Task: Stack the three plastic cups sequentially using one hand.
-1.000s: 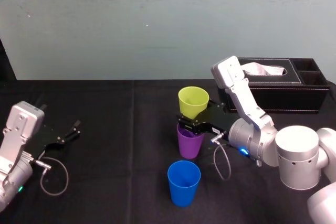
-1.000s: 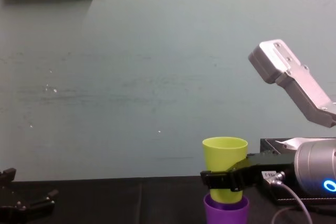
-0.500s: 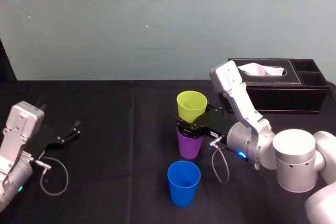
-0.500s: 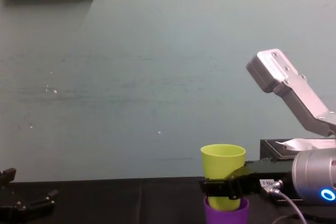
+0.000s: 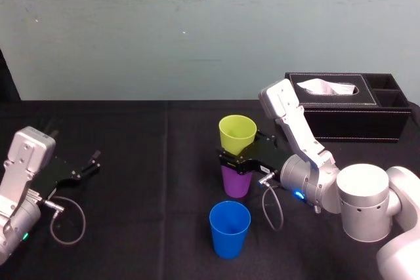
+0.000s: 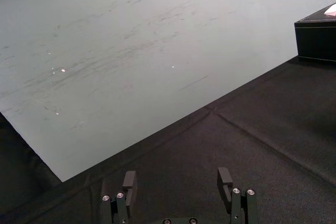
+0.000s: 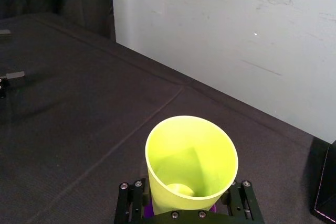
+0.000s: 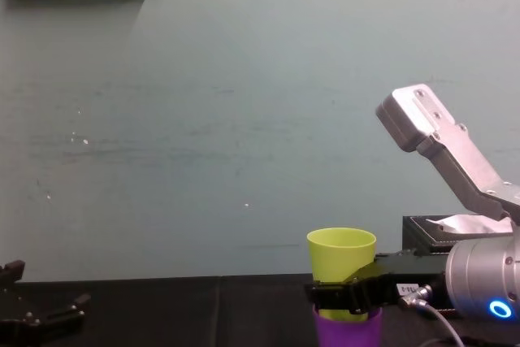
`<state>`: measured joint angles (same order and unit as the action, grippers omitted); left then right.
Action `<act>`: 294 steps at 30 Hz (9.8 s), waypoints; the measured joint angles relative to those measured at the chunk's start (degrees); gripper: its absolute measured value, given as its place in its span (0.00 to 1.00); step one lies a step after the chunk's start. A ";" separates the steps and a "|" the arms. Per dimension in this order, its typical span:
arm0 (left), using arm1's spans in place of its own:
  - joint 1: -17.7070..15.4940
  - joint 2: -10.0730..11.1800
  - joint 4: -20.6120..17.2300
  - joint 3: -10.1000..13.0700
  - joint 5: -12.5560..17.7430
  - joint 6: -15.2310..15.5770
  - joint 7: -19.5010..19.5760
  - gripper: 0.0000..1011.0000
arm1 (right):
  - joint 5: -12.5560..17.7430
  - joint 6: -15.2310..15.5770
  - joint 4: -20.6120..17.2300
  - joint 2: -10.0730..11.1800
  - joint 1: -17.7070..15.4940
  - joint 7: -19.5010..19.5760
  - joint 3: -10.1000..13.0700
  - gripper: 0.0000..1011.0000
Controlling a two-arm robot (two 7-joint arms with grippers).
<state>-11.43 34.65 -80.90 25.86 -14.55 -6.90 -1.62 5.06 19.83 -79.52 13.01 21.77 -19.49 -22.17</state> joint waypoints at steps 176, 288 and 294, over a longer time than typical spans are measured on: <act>0.00 0.00 0.00 0.00 0.00 0.00 0.00 0.99 | 5.70 1.01 -17.91 8.43 -19.96 -0.14 -2.53 0.99; 0.00 0.00 0.00 0.00 0.00 0.00 0.00 0.99 | 13.51 5.96 -8.04 6.05 -1.05 0.87 -0.64 0.72; 0.00 0.00 0.00 0.00 0.00 0.00 0.00 0.99 | 13.48 5.76 -7.50 5.93 -0.80 0.87 -0.87 0.72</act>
<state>-11.43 34.65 -80.90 25.86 -14.55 -6.90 -1.62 18.54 25.59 -87.02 18.94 20.96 -18.62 -23.03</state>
